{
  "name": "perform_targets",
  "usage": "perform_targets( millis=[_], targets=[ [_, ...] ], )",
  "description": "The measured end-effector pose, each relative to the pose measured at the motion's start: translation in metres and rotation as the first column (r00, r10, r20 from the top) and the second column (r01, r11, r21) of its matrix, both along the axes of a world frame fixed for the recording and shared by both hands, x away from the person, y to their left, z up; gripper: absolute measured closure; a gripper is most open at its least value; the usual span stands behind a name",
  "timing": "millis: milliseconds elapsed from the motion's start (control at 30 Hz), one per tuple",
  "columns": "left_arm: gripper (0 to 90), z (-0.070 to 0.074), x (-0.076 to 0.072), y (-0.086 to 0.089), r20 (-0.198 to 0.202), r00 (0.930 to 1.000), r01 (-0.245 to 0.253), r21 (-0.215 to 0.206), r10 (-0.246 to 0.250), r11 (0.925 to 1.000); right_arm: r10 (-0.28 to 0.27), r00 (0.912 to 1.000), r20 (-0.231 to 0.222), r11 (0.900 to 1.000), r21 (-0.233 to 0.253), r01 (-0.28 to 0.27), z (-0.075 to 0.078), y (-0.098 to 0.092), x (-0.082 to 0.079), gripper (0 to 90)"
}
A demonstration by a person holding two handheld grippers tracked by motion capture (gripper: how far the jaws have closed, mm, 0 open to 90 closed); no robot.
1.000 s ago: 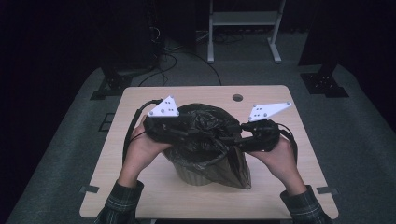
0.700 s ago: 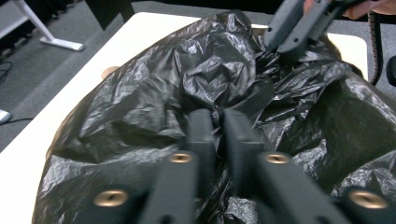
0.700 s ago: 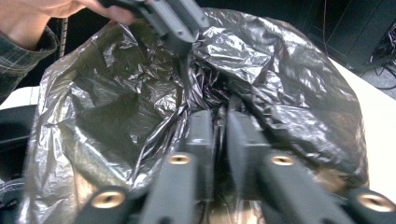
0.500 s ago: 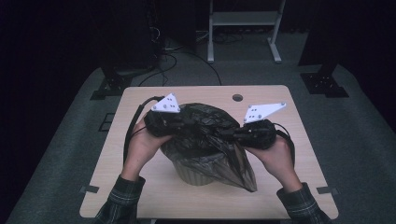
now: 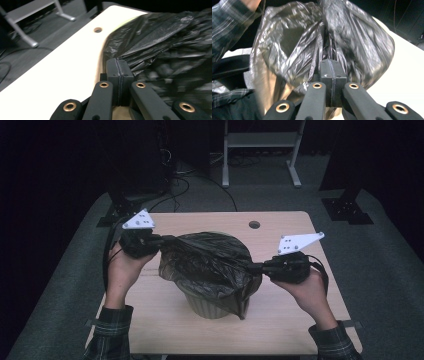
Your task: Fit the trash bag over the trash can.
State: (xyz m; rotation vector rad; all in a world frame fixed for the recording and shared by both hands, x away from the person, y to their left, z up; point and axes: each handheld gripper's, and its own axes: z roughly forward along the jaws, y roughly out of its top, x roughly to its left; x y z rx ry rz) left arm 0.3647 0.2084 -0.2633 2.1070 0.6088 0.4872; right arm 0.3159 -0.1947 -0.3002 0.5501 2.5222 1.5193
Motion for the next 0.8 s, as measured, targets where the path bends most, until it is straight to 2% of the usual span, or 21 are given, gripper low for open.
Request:
perform_targets(
  millis=[67, 133, 200, 267, 300, 333, 367, 433, 533, 600, 633, 700, 800],
  targets=[
    [90.0, 0.0, 0.004, 0.013, -0.002, 0.9989, -0.048, 0.011, 0.048, 0.9988, -0.001, 1.0, -0.006, 1.0, -0.012, 0.001, -0.002, -0.005, -0.001, 90.0],
    [90.0, -0.002, 0.007, 0.024, -0.012, 0.9966, -0.082, -0.007, 0.082, 0.9966, -0.007, 0.9999, -0.013, 1.0, -0.015, 0.006, -0.005, -0.011, -0.001, 90.0],
    [89.9, -0.006, 0.01, 0.032, -0.031, 0.9959, -0.086, -0.029, 0.085, 0.9959, -0.008, 0.9998, -0.02, 1.0, -0.01, 0.008, -0.007, -0.016, -0.001, 90.0],
    [89.7, -0.01, 0.012, 0.032, -0.028, 0.9956, -0.09, -0.04, 0.089, 0.9951, 0.004, 0.9995, -0.031, 1.0, 0.002, -0.004, -0.008, -0.018, 0.0, 90.0],
    [84.2, -0.011, 0.013, 0.031, -0.028, 0.9954, -0.093, -0.04, 0.092, 0.9949, 0.002, 0.9997, -0.024, 1.0, 0.001, -0.002, -0.007, -0.017, 0.001, 84.9],
    [75.8, -0.013, 0.013, 0.03, -0.035, 0.996, -0.084, -0.057, 0.083, 0.9948, -0.002, 0.9999, -0.016, 1.0, 0.001, 0.002, -0.007, -0.017, 0.001, 75.0],
    [69.0, -0.014, 0.014, 0.029, -0.042, 0.997, -0.069, -0.088, 0.066, 0.9937, -0.003, 0.9999, -0.017, 1.0, 0.012, 0.003, -0.006, -0.016, 0.001, 68.7],
    [58.5, -0.014, 0.013, 0.026, -0.037, 0.9986, -0.043, -0.109, 0.039, 0.9931, -0.022, 0.9997, 0.005, 0.999, 0.049, 0.022, -0.001, -0.016, 0.001, 61.5],
    [49.5, -0.012, 0.012, 0.022, -0.022, 0.9995, -0.024, -0.112, 0.022, 0.9934, -0.04, 0.9988, 0.029, 0.996, 0.077, 0.038, 0.007, -0.016, 0.004, 61.2],
    [43.7, -0.011, 0.01, 0.02, 0.007, 0.9991, -0.041, -0.113, 0.043, 0.9928, -0.055, 0.9974, 0.045, 0.994, 0.095, 0.051, 0.011, -0.016, 0.005, 61.1],
    [38.2, -0.01, 0.009, 0.019, 0.015, 0.9987, -0.046, -0.114, 0.048, 0.9924, -0.065, 0.9963, 0.056, 0.992, 0.109, 0.059, 0.013, -0.016, 0.006, 59.6],
    [37.2, -0.008, 0.001, 0.02, 0.037, 0.9986, -0.032, -0.128, 0.037, 0.9913, -0.069, 0.9959, 0.059, 0.991, 0.116, 0.062, 0.015, -0.015, 0.006, 59.8],
    [37.2, -0.006, -0.011, 0.02, 0.033, 0.9994, -0.008, -0.138, 0.013, 0.9904, -0.074, 0.9959, 0.051, 0.994, 0.087, 0.07, 0.013, -0.011, 0.007, 58.6]
  ],
)
